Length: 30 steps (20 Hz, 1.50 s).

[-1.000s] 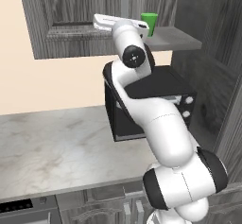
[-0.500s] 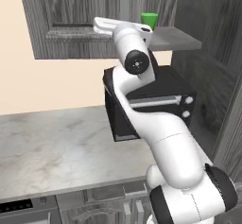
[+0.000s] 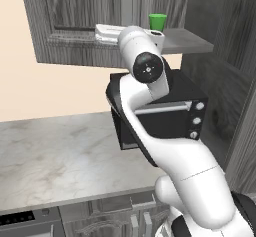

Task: Open the cabinet directly in front. Then move the liquor and the cup to the dining counter with the candle on it.

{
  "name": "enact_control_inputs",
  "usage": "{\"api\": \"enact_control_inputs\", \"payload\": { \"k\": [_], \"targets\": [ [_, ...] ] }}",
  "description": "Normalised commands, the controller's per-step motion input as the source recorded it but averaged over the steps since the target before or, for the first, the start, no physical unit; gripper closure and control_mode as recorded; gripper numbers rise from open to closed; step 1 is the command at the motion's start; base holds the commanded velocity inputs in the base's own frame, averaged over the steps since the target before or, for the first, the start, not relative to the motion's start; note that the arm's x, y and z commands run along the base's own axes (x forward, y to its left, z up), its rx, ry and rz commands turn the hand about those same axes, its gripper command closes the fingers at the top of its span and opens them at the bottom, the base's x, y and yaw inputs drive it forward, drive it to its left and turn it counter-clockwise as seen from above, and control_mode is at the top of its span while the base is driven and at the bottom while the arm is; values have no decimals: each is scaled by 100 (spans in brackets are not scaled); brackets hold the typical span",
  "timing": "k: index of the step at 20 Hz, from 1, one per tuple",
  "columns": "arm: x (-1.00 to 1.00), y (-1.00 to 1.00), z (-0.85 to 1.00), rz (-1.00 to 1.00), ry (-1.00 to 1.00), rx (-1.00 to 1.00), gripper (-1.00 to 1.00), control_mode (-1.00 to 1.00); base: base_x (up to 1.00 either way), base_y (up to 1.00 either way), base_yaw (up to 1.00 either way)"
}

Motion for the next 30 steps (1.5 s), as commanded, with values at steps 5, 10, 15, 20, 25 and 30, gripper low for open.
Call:
{"api": "enact_control_inputs", "payload": {
  "k": [5, 10, 15, 20, 25, 30],
  "targets": [
    [-54, 53, -20, 0, 2, -2, 100, -100, 0, 0, 0],
    [-39, 57, -21, 0, 0, -1, 100, -100, 0, 0, 0],
    [-11, 45, -14, 0, 0, 0, 100, -100, 0, 0, 0],
    [0, 5, 0, 0, 0, 0, -100, -100, 0, 0, 0],
    [-19, 0, 0, 0, -1, 0, -100, -100, 0, 0, 0],
    [-47, -4, 0, 9, -16, 0, -100, -100, 0, 0, 0]
  ]
}}
